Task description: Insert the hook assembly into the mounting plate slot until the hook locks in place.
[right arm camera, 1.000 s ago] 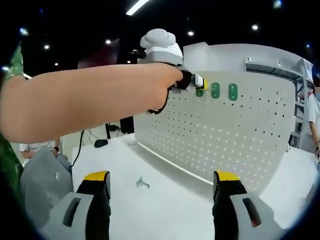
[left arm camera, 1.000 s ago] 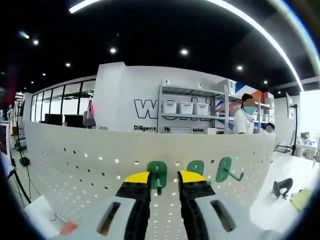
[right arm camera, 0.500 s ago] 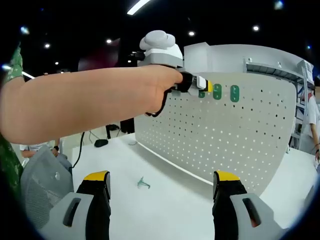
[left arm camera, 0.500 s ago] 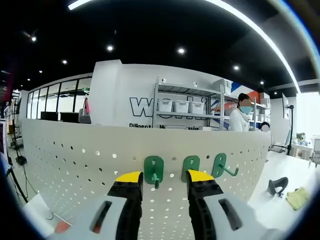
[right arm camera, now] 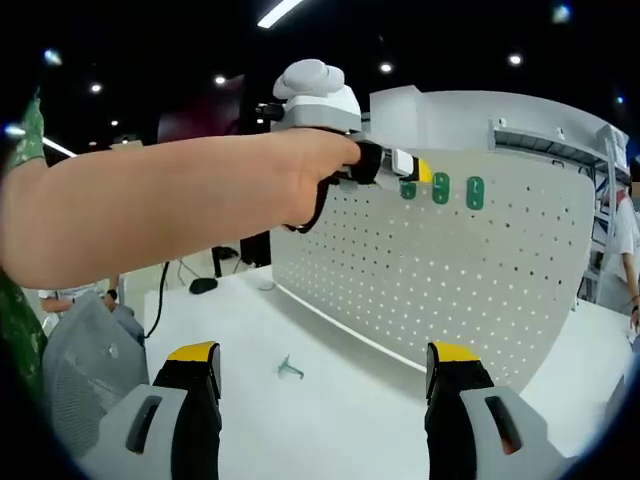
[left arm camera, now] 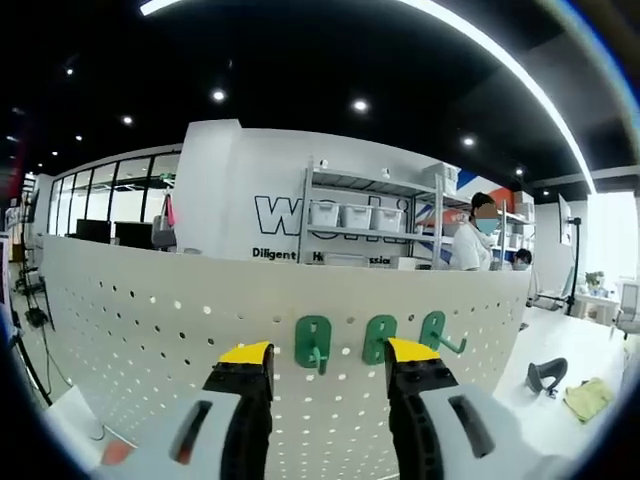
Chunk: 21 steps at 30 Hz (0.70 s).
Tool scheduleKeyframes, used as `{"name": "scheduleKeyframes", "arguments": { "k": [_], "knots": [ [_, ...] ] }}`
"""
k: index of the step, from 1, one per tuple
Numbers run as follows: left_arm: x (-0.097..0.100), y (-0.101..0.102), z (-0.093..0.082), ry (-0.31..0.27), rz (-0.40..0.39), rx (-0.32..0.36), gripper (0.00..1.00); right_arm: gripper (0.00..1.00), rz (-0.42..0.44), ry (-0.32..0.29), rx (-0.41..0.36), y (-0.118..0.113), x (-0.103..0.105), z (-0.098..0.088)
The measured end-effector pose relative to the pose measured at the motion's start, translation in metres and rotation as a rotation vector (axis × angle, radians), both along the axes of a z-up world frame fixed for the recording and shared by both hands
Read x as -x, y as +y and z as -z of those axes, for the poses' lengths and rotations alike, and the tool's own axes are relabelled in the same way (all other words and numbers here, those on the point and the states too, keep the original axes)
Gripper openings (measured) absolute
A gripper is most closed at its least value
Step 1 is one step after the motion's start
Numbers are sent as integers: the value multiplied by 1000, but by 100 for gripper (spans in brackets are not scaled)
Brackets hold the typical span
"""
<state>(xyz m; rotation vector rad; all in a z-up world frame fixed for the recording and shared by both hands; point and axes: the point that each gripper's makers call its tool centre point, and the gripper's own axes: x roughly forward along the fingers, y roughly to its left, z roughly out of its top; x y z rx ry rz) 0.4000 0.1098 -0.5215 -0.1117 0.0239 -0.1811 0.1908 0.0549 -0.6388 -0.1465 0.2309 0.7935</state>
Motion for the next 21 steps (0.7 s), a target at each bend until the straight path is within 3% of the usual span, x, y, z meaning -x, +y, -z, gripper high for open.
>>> {"name": "scheduleKeyframes", "arguments": {
  "k": [21],
  "knots": [
    [42, 15, 4, 14, 164, -5, 52, 86, 7, -11, 14, 17, 16, -7]
  ]
}}
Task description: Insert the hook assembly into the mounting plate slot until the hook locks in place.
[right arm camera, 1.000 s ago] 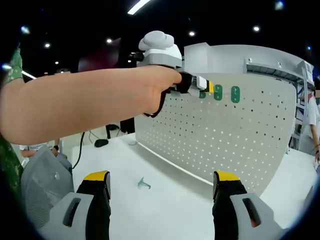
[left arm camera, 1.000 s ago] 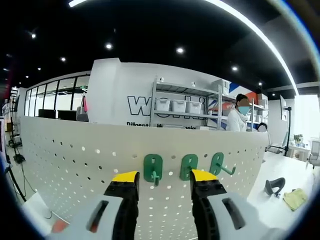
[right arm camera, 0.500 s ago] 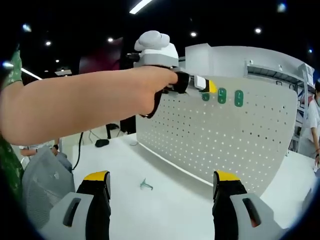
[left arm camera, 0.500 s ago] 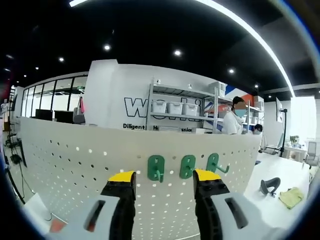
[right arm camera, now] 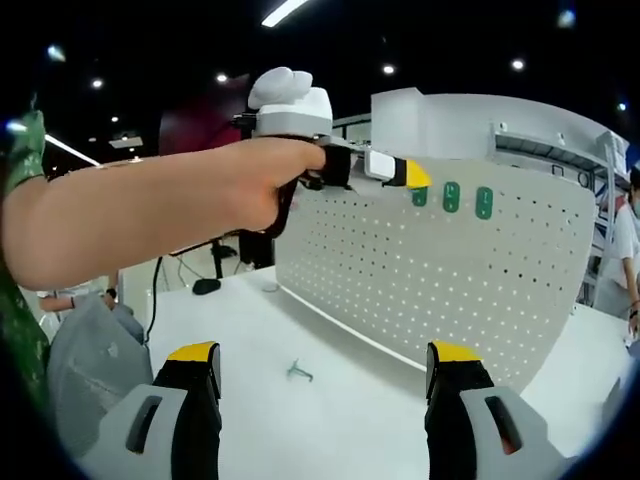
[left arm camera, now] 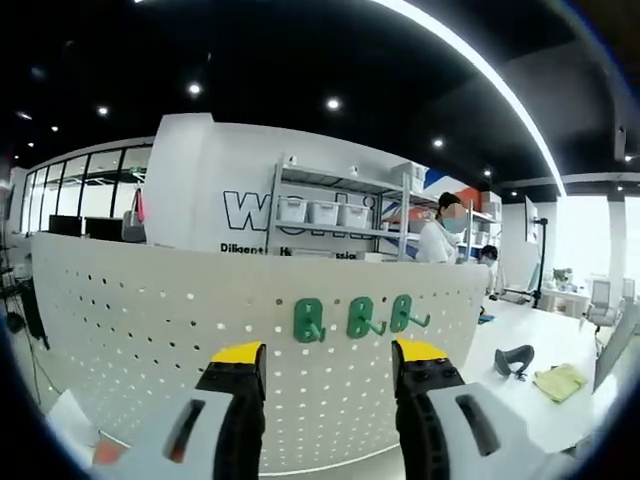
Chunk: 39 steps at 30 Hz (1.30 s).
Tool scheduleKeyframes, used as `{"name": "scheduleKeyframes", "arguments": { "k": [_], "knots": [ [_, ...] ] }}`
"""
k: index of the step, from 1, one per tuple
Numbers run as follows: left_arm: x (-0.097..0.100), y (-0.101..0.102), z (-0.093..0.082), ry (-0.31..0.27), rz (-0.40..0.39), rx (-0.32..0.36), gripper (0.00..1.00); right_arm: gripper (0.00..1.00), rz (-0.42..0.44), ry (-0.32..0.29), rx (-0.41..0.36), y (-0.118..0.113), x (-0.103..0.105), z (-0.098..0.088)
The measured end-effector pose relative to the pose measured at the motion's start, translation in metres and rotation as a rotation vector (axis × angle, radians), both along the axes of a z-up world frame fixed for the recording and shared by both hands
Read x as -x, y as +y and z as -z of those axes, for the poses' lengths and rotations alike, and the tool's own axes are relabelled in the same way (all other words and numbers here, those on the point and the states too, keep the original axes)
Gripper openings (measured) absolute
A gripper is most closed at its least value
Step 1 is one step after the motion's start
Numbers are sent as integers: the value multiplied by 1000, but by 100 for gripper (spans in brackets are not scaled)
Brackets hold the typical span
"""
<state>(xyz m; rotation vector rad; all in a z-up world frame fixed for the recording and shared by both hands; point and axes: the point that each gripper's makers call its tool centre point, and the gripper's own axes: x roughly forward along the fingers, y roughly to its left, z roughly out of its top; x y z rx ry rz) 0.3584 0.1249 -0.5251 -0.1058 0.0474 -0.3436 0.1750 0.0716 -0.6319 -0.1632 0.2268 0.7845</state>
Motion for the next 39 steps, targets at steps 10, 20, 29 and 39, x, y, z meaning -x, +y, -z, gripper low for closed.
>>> {"name": "scheduleKeyframes", "arguments": {
  "k": [10, 20, 29, 39],
  "knots": [
    [25, 18, 5, -18, 37, -31, 52, 86, -10, -5, 6, 14, 8, -4],
    [52, 40, 44, 13, 60, -79, 50, 86, -13, 0, 13, 28, 20, -3],
    [74, 61, 86, 47, 82, -117, 50, 86, -10, 2, -3, 43, 31, -6],
    [95, 91, 146, 137, 90, -153, 48, 86, 10, 29, -15, 52, 46, 1]
  ]
}}
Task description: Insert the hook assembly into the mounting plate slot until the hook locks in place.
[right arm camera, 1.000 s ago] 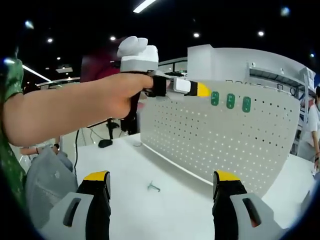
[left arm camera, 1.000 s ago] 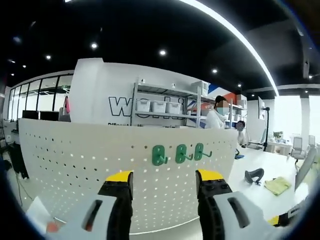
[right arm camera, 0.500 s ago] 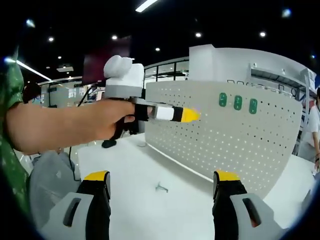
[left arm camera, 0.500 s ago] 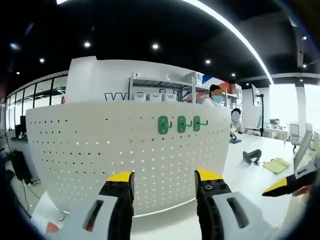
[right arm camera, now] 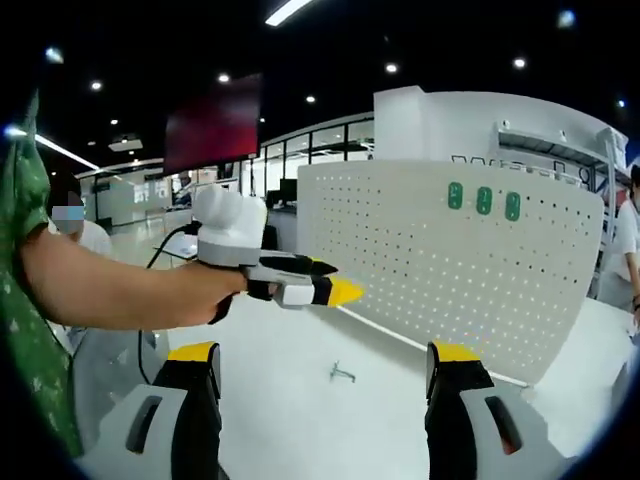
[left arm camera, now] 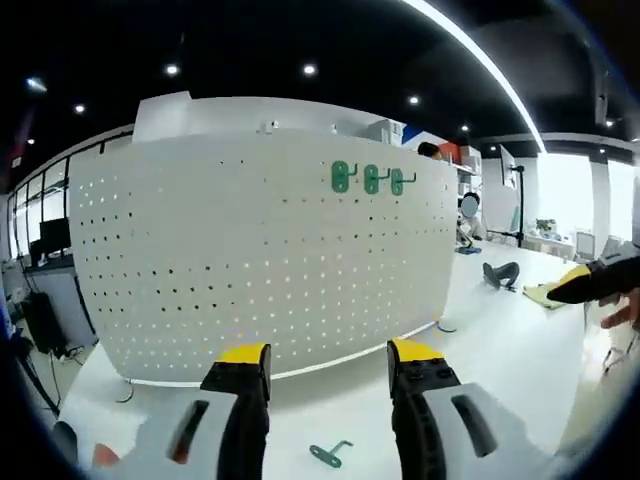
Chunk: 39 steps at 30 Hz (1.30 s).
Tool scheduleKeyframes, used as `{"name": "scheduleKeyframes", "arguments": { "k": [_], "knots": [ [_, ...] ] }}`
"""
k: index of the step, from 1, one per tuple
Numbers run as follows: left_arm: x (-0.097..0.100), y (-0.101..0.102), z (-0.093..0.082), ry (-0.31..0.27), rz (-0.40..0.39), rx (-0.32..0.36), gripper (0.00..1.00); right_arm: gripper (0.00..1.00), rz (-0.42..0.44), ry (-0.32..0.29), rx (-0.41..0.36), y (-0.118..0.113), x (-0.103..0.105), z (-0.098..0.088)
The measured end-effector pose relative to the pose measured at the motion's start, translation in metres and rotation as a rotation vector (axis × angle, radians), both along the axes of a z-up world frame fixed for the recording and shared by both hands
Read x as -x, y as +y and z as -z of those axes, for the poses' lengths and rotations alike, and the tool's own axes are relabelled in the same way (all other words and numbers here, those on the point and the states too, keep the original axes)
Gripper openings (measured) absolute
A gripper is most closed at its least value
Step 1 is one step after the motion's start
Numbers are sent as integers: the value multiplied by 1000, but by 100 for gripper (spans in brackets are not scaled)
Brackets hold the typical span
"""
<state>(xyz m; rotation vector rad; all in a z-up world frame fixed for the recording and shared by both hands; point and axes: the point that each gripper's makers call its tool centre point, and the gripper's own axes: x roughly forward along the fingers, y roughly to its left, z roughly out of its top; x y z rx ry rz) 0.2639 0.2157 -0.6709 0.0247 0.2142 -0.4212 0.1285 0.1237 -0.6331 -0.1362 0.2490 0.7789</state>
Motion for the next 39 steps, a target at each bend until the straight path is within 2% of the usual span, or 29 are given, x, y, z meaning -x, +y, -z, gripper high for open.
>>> {"name": "scheduleKeyframes", "arguments": {
  "k": [5, 18, 25, 39],
  "knots": [
    [11, 3, 20, 31, 33, -13, 48, 86, 7, -6, -2, 7, 6, -4],
    [32, 20, 51, 76, 74, -26, 46, 86, 11, -2, -18, 25, 14, -6],
    [32, 26, 73, 116, 80, -32, 45, 86, 11, 7, -12, 30, 11, -4],
    [15, 15, 111, 190, 125, -66, 44, 86, 22, 31, -2, 27, -6, 4]
  ]
}}
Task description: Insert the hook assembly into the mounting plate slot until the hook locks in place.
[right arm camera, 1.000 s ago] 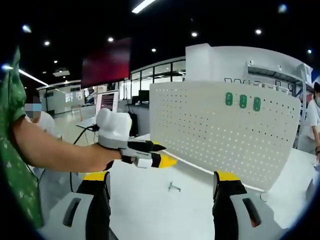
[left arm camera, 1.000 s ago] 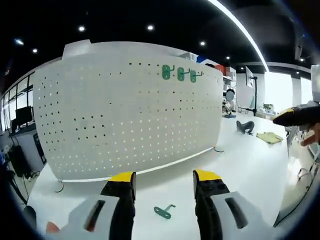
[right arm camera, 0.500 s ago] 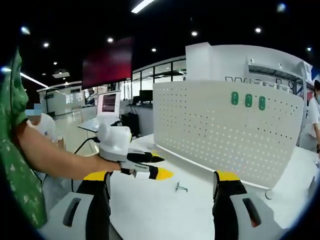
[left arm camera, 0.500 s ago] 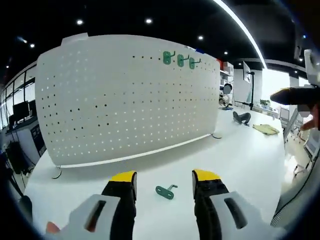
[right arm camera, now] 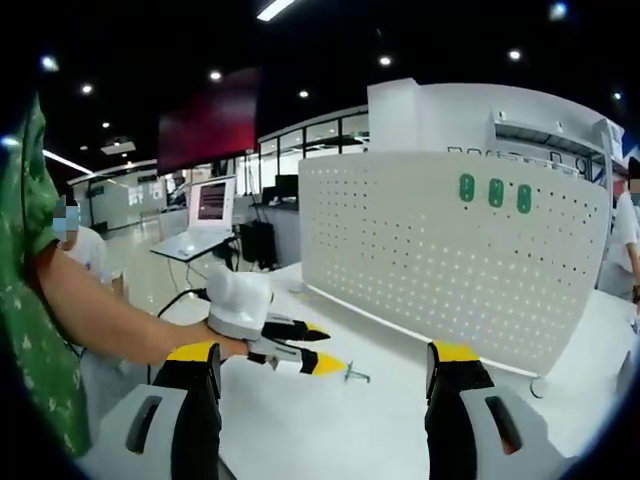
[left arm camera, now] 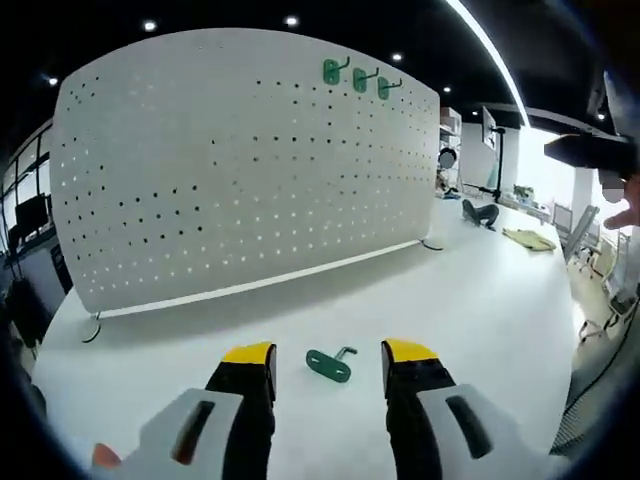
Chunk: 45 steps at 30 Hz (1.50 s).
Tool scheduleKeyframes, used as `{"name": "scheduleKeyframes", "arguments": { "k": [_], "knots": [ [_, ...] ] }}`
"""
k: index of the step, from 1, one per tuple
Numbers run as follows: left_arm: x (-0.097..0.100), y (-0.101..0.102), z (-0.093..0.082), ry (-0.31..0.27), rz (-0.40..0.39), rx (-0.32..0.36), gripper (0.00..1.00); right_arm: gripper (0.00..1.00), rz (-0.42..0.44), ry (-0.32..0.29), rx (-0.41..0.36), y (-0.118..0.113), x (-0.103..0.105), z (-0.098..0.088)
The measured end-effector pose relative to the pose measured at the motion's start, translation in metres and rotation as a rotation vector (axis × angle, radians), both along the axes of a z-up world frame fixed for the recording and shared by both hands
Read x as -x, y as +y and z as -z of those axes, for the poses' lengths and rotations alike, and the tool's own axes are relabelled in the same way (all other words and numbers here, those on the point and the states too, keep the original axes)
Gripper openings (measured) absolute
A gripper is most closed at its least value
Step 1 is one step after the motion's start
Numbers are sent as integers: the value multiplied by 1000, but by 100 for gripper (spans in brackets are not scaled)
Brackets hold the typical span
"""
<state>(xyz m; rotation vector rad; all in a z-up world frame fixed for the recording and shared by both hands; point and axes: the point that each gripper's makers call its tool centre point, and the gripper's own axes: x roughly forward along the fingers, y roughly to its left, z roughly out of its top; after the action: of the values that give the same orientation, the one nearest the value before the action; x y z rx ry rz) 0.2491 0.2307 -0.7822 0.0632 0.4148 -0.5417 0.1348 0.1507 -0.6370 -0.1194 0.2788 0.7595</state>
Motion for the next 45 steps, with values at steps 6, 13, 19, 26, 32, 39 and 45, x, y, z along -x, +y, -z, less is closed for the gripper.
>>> {"name": "scheduleKeyframes", "arguments": {
  "k": [6, 13, 19, 26, 32, 39, 45],
  "knots": [
    [-9, -5, 15, 31, 25, -16, 43, 86, 11, 12, 1, -5, -8, 4],
    [-15, -9, 33, 71, 79, -37, 41, 86, 21, 32, 0, -10, -16, 11],
    [-20, -14, 40, 60, 166, -66, 42, 86, 27, 42, -3, -11, -22, 15],
    [-22, -15, 47, 55, 217, -101, 43, 86, 21, 48, -1, -8, -28, 17],
    [-23, -19, 49, 61, 249, -96, 42, 86, 18, 49, 2, -6, -31, 17],
    [-24, -22, 52, 67, 276, -96, 42, 86, 22, 54, 4, -7, -32, 18],
    [-27, -26, 52, 69, 306, -95, 39, 85, 32, 60, 7, -10, -32, 20]
  ]
}}
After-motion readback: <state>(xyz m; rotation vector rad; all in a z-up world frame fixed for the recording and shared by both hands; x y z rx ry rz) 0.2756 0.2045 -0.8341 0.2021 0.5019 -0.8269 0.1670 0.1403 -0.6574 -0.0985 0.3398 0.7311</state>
